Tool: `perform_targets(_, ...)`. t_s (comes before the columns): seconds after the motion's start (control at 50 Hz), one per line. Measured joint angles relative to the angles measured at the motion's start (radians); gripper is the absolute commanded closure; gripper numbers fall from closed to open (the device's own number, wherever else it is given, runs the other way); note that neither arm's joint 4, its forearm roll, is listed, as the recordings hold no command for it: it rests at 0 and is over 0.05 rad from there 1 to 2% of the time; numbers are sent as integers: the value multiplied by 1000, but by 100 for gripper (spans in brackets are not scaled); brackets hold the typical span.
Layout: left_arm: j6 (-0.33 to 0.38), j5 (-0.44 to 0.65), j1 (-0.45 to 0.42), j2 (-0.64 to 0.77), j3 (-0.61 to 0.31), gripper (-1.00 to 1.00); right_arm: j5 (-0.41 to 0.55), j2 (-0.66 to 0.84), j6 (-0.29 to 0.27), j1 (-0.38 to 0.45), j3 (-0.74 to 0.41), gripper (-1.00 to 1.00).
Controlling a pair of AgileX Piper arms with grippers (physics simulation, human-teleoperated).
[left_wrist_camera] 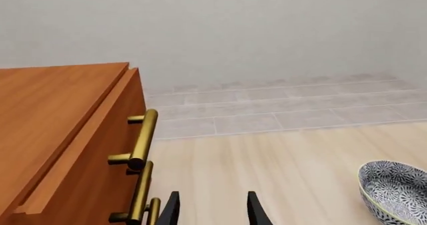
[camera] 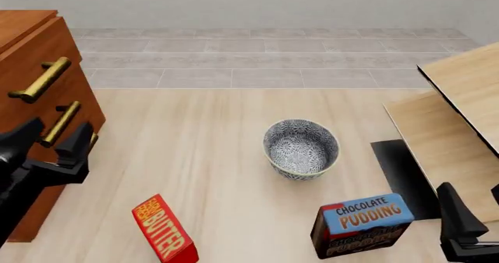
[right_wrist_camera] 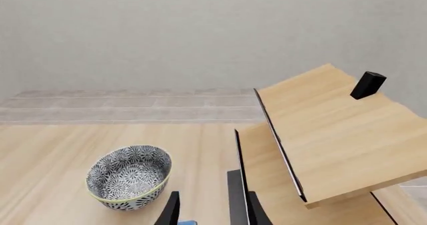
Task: Close the top drawer of the cabinet and put the bowl on top of it.
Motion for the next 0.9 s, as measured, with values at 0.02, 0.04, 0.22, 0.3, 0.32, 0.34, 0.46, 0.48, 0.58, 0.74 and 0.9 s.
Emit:
perform_targets(0.02, 0, -6, 1, 10, -3, -100, 0, 0, 0, 0, 0, -100)
perform_targets(0.04, 1, -12, 3, 21, -7, -100, 0, 0, 0, 0, 0, -100)
perform_targets(0.22, 5, -65, 20, 117, -40, -100, -1, 0, 1, -1, -1, -100)
perform_targets(0.3, 6, -83, 28, 156, -56, -100, -1, -1, 2, -2, 0, -100)
perform_targets(0.32, 6, -88, 31, 165, -60, -100, -1, -1, 2, -3, 0, -100)
perform_targets(0.34, 6, -91, 33, 173, -63, -100, 0, -1, 2, -3, 0, -100)
perform_targets(0.46, 6, -107, 47, 214, -85, -100, 0, -1, 3, -4, -1, -100)
perform_targets(0.48, 6, -110, 50, 221, -88, -100, 1, -2, 3, -4, -1, -100)
perform_targets(0.58, 5, -124, 65, 254, -104, -100, 1, -2, 4, -4, -1, -100)
perform_targets(0.74, 5, -152, 93, 307, -126, -100, 2, -1, 3, -4, -1, -100)
perform_targets(0.9, 3, -180, 123, 359, -145, -100, 2, 2, 0, -3, -1, -100)
